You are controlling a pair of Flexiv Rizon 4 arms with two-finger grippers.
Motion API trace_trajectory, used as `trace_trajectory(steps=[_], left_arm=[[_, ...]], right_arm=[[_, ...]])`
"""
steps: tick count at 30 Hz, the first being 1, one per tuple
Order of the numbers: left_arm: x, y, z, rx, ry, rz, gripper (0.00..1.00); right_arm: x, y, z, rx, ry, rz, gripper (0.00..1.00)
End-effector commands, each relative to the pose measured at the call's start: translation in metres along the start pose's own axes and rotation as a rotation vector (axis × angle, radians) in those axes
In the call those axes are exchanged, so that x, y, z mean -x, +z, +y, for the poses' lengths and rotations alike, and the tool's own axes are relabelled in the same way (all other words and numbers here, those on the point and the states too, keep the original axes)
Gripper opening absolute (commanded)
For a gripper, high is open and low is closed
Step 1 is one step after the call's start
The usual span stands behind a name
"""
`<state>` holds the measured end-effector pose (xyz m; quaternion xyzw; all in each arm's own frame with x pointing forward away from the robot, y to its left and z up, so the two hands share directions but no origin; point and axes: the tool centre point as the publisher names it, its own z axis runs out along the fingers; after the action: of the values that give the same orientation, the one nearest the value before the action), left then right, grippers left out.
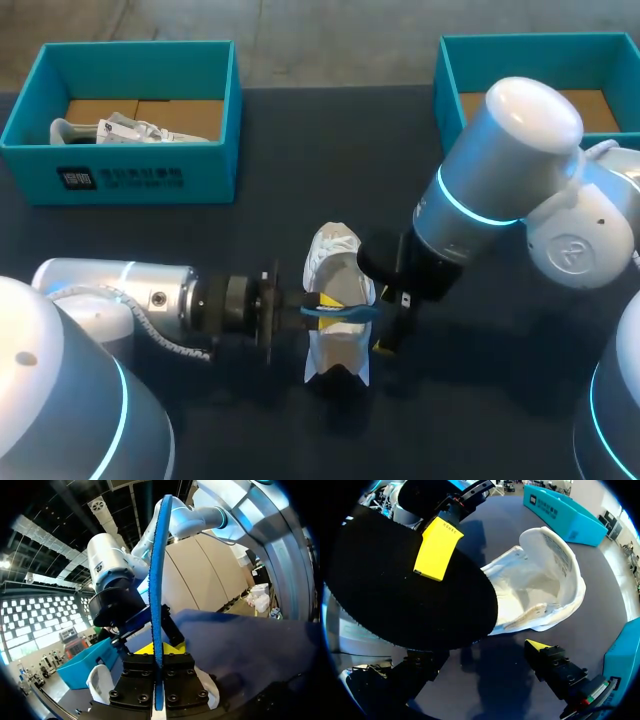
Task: Take the shoe out of the shoebox, open the shoe tongue, remove and reinsert the insole, then place the shoe into the shoebox
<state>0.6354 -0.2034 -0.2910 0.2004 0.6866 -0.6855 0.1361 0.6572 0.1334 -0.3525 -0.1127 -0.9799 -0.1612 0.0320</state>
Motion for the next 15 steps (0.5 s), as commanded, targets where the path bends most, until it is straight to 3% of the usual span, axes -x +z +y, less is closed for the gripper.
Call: trace_trajectory(steps=[1,15], left_arm=[[-0.002,0.0,-0.003,-0.003,-0.001,0.013,0.0],[-0.009,-0.018,-0.018,0.003,0.005,0.027,0.0]], right_arm=[[-0.001,0.001,0.0,-0.002,0.001,-0.004,1.0],[-0.001,0.001,0.0,-0.002,0.001,-0.004,1.0]])
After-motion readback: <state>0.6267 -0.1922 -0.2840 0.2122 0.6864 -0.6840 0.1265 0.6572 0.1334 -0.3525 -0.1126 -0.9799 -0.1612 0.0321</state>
